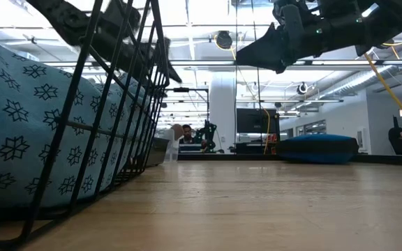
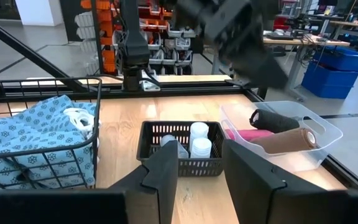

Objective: Pick & place medical supplies in basket/bin
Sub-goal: Put the brown bandage into the transparent bin

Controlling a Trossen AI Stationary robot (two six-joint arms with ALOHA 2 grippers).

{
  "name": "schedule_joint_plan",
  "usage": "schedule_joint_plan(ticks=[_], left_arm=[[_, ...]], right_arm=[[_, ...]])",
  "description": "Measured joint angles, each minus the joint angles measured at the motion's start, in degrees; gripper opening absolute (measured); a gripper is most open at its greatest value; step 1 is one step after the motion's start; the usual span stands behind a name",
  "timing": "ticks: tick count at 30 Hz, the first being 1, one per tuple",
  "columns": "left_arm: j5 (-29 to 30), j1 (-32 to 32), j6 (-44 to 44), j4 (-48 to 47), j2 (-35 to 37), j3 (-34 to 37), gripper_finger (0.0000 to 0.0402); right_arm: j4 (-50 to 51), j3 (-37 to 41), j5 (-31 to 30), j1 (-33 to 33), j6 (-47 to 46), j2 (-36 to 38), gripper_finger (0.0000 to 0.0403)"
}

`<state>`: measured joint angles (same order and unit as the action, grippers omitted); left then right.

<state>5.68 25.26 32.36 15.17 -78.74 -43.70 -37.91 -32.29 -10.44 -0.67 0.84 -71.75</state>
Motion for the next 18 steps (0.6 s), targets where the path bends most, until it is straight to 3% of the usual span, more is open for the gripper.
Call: schedule_joint_plan(ticks=[7,13,18], left_arm=[[-4.6,-1.3,4.4,7.6,-11.3,0.0,0.0291],[-4.2,0.7,3.3,5.1,-17.2,-3.6,0.0278],[-2.4,2.7,0.0,0.9,-18.0,-7.1,0.0274]], right_arm=[[-0.6,0.0,0.0,0.0,0.0,0.0,0.0114],[-0.6,0.0,0.0,0.0,0.0,0.0,0.0116],[-0.4,0.0,0.0,0.0,0.0,0.0,0.0116]])
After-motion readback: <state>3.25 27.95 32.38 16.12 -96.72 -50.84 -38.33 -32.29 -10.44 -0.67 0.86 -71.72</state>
